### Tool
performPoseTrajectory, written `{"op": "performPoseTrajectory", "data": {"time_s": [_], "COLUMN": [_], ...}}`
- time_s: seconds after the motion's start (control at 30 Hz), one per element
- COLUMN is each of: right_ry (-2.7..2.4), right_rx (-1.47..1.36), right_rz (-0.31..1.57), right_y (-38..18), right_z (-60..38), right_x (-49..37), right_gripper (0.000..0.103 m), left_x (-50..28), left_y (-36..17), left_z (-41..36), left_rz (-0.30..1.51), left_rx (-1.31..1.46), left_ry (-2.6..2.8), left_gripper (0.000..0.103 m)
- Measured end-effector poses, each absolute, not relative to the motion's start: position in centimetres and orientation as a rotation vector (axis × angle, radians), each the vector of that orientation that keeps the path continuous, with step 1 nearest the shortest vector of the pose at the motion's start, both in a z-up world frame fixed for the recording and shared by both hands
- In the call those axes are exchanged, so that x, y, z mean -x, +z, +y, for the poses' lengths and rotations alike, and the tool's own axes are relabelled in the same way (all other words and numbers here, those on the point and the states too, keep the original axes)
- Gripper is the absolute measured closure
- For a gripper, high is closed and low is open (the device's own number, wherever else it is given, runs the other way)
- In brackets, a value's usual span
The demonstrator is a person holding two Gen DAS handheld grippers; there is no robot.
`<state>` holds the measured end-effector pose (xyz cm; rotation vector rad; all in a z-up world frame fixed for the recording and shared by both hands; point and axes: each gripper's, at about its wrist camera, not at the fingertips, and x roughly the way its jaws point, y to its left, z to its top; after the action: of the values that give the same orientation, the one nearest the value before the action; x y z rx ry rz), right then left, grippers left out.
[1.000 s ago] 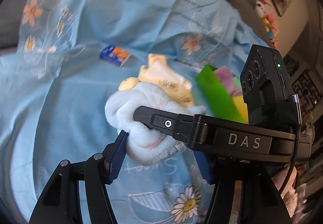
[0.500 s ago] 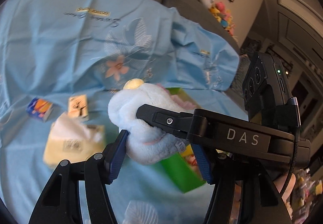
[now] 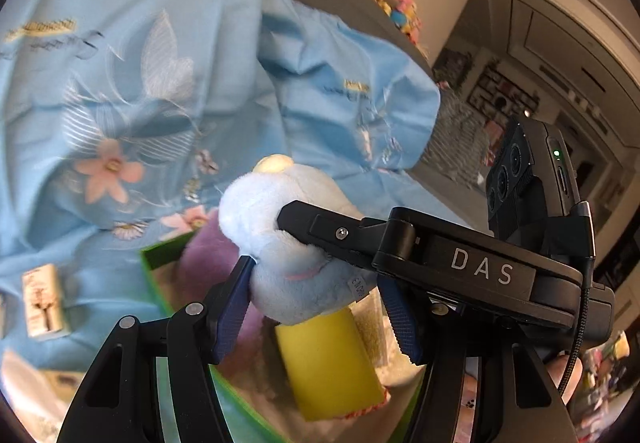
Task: Organize soft objects
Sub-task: 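Carry the plush elephant with the right gripper into the green box, then open the right gripper to release the elephant in the box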
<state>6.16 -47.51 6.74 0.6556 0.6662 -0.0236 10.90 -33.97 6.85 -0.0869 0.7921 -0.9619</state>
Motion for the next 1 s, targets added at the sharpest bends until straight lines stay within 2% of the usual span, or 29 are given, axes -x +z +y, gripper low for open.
{"op": "performPoseTrajectory", "data": {"time_s": [0.43,0.63,0.77,0.83,0.87,0.93,1.0], "right_ry": [-0.243,-0.26,-0.266,-0.282,-0.292,-0.31,-0.315], "right_rx": [-0.689,-0.669,-0.635,-0.609,-0.602,-0.586,-0.571], "right_rz": [0.775,0.772,0.764,0.728,0.709,0.676,0.661], "right_y": [0.8,0.9,1.8,2.7,3.0,3.8,4.5], "right_z": [-52.2,-51.8,-51.1,-50.8,-50.7,-50.4,-50.0], "right_x": [-7.3,-7.3,-6.5,-5.7,-5.3,-4.4,-3.9], "right_gripper": [0.042,0.039,0.031,0.021,0.014,0.01,0.003], "left_x": [-12.7,-12.3,-11.6,-11.3,-11.2,-10.8,-10.3], "left_y": [1.0,1.4,2.6,3.5,3.8,4.4,4.8], "left_z": [-38.5,-37.4,-35.7,-34.7,-34.3,-33.2,-32.1], "left_rz": [0.963,0.982,0.96,0.956,0.953,0.95,0.951], "left_rx": [0.034,0.068,0.106,0.128,0.132,0.135,0.139], "left_ry": [-0.905,-0.871,-0.873,-0.864,-0.853,-0.829,-0.815], "left_gripper": [0.04,0.04,0.04,0.039,0.037,0.026,0.025]}}
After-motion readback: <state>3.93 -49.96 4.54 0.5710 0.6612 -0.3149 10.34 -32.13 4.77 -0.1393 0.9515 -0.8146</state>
